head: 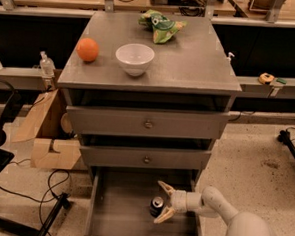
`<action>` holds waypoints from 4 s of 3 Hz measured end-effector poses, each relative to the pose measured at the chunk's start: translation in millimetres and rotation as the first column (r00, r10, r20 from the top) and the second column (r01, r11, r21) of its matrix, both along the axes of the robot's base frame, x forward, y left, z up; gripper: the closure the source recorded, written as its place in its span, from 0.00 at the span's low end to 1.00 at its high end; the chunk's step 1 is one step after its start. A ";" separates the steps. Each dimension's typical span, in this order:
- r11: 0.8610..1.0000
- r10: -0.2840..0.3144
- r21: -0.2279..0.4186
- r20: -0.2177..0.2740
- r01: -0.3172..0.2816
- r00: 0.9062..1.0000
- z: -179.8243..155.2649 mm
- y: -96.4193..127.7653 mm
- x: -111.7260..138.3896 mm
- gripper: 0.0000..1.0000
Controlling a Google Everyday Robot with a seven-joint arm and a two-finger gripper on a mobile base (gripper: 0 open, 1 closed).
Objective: Pick pepsi can from bottom drawer and place on counter
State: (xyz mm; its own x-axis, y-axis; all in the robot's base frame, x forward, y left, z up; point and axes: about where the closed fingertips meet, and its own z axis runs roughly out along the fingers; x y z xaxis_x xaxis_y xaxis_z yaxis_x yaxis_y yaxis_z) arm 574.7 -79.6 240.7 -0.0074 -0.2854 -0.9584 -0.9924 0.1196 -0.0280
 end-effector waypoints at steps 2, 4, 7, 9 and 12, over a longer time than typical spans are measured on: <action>0.998 -0.008 -0.065 -0.042 0.005 0.999 -49.6 -4.3 4.9 0.18; 0.999 -0.012 -0.051 -0.077 0.008 0.997 -68.1 7.5 -4.0 0.65; 0.999 0.005 -0.051 -0.075 -0.009 0.997 -54.0 12.9 -12.0 1.00; 0.992 -0.107 -0.074 -0.049 0.104 0.993 98.4 -73.6 -33.1 1.00; 0.995 -0.064 0.072 -0.048 0.067 0.997 375.0 -94.8 -135.4 1.00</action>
Offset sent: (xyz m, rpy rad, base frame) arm 0.0060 -0.0119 -0.0785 -0.0856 0.0718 -0.0191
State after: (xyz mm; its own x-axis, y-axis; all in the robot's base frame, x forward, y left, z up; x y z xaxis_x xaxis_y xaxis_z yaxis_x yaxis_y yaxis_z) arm 439.3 -174.4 615.7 -0.0683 -0.2120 -0.9749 -0.9825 0.1843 0.0288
